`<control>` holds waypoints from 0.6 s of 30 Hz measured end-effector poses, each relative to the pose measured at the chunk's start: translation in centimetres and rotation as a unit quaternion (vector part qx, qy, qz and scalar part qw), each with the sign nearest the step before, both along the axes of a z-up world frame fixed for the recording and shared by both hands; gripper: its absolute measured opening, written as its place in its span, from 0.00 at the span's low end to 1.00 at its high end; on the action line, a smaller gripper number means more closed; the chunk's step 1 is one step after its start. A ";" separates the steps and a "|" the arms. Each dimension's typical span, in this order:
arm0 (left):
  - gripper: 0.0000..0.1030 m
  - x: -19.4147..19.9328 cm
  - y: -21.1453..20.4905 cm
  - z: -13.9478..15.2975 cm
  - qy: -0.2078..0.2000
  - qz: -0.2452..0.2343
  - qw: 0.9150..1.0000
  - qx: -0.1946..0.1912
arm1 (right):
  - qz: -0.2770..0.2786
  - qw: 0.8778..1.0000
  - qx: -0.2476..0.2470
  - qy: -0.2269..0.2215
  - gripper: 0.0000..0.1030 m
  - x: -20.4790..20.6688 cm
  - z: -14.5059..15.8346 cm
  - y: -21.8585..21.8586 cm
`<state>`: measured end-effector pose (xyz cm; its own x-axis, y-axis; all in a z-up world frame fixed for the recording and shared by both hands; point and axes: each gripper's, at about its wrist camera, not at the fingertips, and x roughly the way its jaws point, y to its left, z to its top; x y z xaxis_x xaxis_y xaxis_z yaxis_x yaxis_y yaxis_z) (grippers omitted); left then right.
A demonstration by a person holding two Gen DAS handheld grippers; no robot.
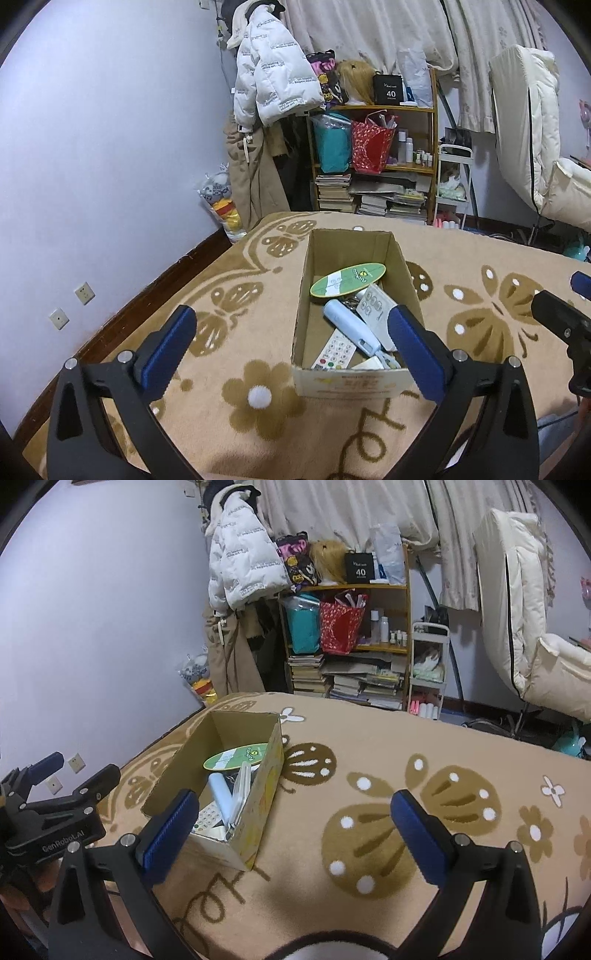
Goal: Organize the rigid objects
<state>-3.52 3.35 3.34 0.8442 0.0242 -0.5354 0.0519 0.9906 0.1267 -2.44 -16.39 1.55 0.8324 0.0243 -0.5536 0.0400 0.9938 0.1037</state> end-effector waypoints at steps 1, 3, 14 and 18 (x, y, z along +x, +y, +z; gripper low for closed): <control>0.99 -0.2 0.1 -0.1 -0.003 0.002 1.000 0.001 | -0.001 1.000 0.000 -0.006 1.00 -0.3 0.0 0.0; 0.99 -0.6 0.1 -0.3 -0.009 -0.001 1.000 0.003 | -0.004 1.000 0.007 -0.022 1.00 -1.2 0.1 -0.1; 0.99 -0.9 -0.3 -0.9 -0.007 -0.015 1.000 0.019 | -0.028 0.999 0.037 -0.024 1.00 -1.8 -0.1 -1.7; 0.99 -1.1 -0.3 -0.8 -0.015 -0.017 1.000 0.018 | -0.025 0.999 0.029 -0.023 1.00 -1.8 -0.2 -1.6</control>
<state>-4.60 3.04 2.58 0.8603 0.0146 -0.5096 0.0806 0.9831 0.1642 -4.25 -17.95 1.38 0.8579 0.0131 -0.5136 0.0832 0.9829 0.1640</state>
